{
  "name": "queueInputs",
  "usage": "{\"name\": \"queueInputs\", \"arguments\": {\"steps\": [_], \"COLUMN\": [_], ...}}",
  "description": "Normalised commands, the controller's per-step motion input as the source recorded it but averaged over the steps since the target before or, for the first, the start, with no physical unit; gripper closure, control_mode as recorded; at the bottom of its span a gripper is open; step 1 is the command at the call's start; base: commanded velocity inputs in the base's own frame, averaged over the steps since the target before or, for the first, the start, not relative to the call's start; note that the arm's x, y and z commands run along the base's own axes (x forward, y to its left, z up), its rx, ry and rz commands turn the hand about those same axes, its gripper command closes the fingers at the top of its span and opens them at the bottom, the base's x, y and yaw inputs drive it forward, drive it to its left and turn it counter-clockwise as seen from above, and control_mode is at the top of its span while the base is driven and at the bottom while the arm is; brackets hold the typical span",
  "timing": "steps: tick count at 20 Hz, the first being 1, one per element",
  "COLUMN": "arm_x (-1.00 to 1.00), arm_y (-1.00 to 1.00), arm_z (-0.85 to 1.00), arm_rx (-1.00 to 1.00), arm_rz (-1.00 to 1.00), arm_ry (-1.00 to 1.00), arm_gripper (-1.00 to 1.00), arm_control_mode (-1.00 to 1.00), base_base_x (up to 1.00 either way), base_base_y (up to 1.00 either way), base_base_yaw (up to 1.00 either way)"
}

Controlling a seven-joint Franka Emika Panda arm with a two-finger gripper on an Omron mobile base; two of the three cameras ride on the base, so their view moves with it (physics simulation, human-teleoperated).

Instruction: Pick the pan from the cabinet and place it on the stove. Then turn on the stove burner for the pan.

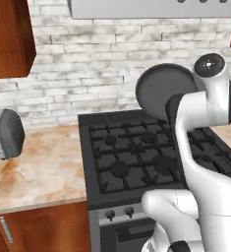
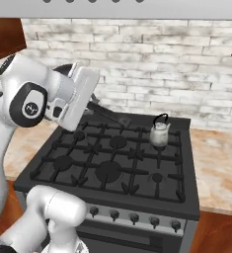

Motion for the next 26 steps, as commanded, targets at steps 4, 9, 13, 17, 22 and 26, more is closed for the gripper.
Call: {"name": "queueInputs", "arguments": {"steps": [4,9,13,17,22,26], "arm_x": [-0.15,-0.23,-0.21,-0.02,0.09,0.23], "arm_y": [-0.96,-0.69,-0.64,-0.78,-0.72,-0.47], "arm_z": [-0.38,-0.37,-0.43,-0.47,-0.42,-0.38], "arm_rx": [0.07,0.0,0.0,0.04,0.09,0.11], "arm_rz": [-0.09,-0.03,0.0,0.0,-0.02,-0.01], "arm_ry": [0.06,0.07,0.08,0.06,0.12,0.13], "arm_gripper": [1.0,1.0,1.0,1.0,1.0,1.0], "arm_control_mode": [-1.0,-1.0,-1.0,-1.0,-1.0,-1.0], "base_base_x": [0.0,0.0,0.0,0.0,0.0,0.0], "base_base_y": [0.0,0.0,0.0,0.0,0.0,0.0], "base_base_yaw": [0.0,0.0,0.0,0.0,0.0,0.0]}}
